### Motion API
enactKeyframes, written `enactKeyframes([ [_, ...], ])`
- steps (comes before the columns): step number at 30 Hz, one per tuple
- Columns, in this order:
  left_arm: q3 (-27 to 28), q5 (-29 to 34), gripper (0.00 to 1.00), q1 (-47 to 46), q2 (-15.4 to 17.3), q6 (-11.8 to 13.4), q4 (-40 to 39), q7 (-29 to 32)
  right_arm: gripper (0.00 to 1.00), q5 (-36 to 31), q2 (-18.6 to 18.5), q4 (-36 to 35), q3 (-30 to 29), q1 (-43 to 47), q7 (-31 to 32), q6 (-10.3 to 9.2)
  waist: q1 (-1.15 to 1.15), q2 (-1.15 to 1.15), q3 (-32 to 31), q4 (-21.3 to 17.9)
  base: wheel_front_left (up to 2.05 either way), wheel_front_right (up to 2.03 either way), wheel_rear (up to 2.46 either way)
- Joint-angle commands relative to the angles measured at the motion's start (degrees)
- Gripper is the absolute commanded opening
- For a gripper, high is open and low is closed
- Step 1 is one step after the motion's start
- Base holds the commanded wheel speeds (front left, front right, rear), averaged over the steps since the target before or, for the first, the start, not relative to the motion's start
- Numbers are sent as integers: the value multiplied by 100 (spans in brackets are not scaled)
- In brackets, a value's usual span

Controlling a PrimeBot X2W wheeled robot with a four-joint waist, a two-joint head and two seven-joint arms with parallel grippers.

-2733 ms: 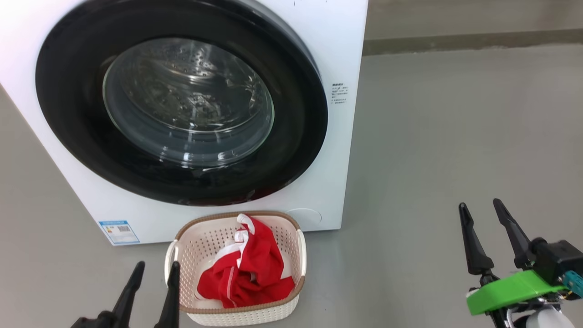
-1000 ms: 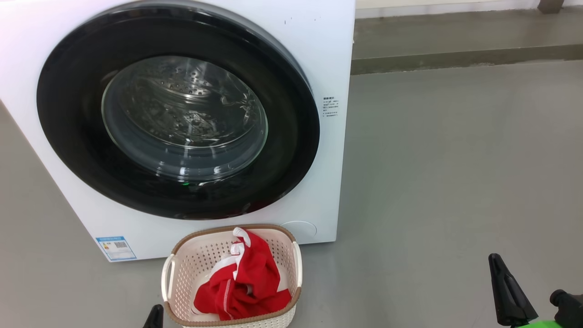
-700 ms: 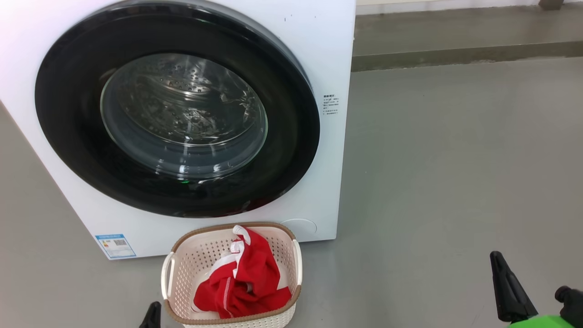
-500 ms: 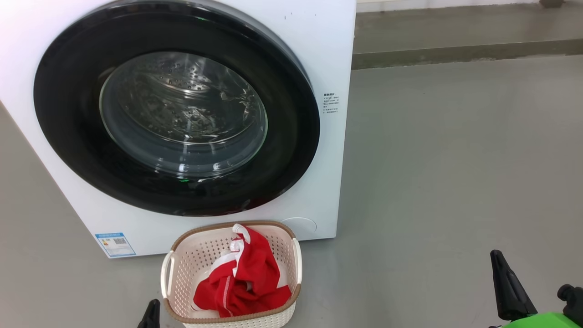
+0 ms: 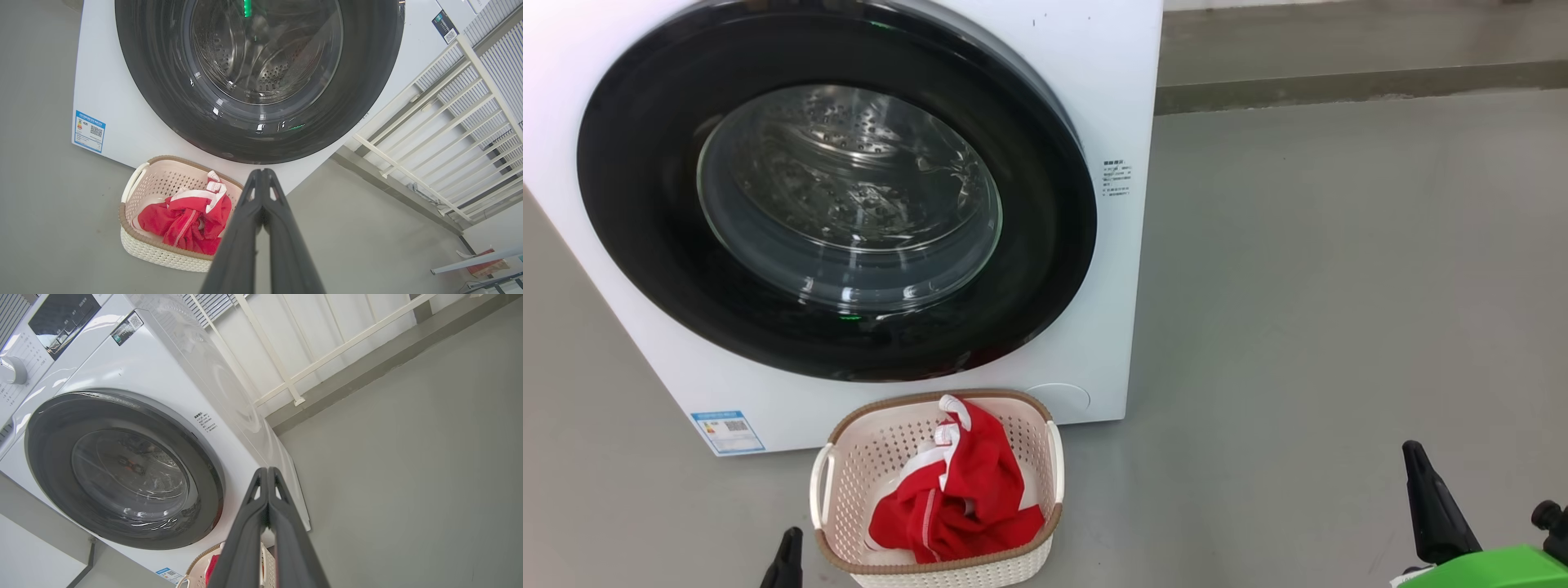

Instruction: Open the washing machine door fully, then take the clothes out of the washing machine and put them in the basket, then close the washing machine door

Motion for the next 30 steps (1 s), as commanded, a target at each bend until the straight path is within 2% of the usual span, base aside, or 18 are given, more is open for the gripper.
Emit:
enactKeyframes([
  [1,118,-140,0,-304,46,-15,-115,24,0,138,-46,-124,12,-314,35,-2,-1,0,6,0,0,0,0],
  [30,270,-1970,0,-624,19,-25,-34,502,0,1900,-29,59,5,-655,525,-4,-1,0,164,3,0,0,0],
])
